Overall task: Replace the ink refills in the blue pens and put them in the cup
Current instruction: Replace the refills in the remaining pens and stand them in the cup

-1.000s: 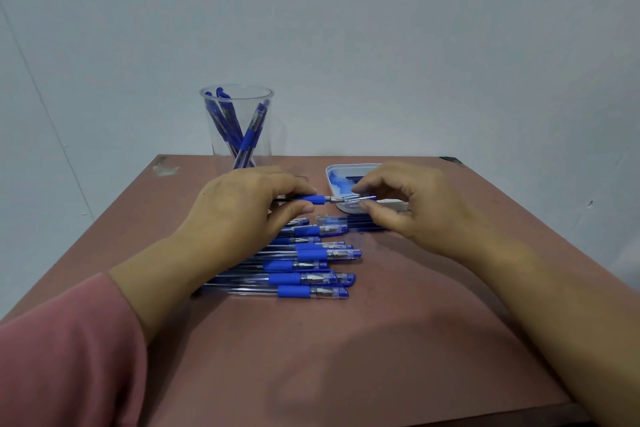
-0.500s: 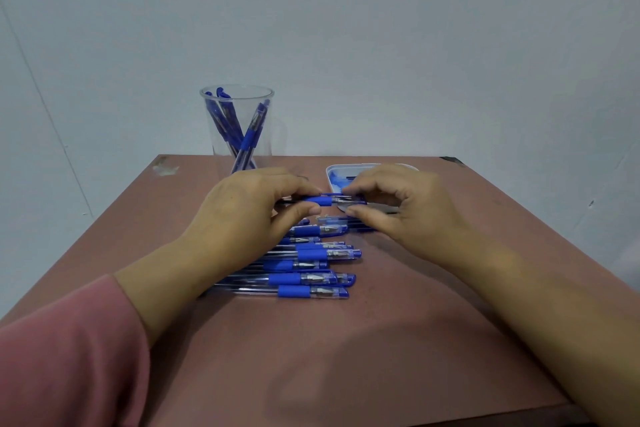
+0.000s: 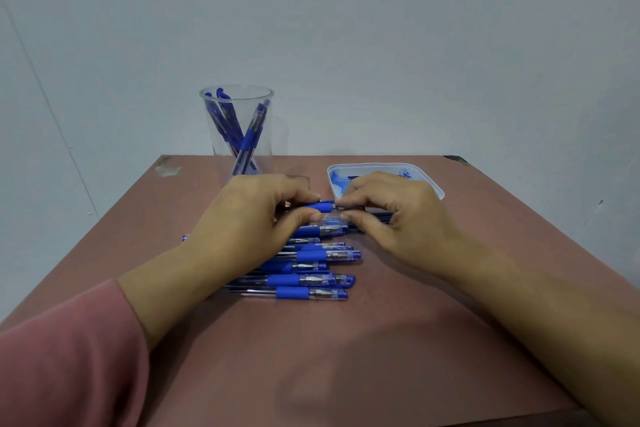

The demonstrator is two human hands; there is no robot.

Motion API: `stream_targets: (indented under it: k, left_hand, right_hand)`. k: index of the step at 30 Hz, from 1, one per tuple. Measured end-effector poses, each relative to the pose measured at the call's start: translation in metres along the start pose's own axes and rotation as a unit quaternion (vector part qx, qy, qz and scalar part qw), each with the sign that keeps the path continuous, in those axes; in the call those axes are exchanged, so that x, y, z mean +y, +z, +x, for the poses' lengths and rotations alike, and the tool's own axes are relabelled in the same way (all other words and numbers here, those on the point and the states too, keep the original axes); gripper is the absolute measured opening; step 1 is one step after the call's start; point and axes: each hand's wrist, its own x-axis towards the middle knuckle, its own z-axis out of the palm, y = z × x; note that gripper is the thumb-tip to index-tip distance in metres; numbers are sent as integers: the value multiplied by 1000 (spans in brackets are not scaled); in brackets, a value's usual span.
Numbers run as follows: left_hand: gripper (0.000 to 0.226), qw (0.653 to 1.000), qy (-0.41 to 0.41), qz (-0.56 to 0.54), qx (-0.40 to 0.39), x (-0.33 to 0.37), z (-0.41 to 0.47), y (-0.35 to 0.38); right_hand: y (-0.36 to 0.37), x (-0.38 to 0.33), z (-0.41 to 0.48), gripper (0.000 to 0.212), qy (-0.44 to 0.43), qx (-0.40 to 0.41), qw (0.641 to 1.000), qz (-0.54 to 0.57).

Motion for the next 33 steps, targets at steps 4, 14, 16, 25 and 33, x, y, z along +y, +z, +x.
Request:
stream_targets:
  k: [4, 14, 16, 25, 33]
  left_hand:
    - [40, 1000, 6, -4, -8, 2, 1, -1]
    - [82, 970, -93, 200, -104, 14, -29, -8]
    - [88, 963, -100, 212, -135, 17, -41, -7]
    - [103, 955, -125, 194, -188, 12, -59, 4]
    - [102, 955, -129, 192, -187, 12, -59, 5]
  right_hand:
    - [1, -1, 4, 21, 67, -26, 997, 19]
    - [-20, 7, 1, 19, 240, 33, 957, 161]
    - [-24, 5, 3, 16, 241, 49, 951, 188]
    - [-33, -12, 32, 11, 224, 92, 935, 259]
    - [-39, -5, 122, 6, 154, 218, 930, 252]
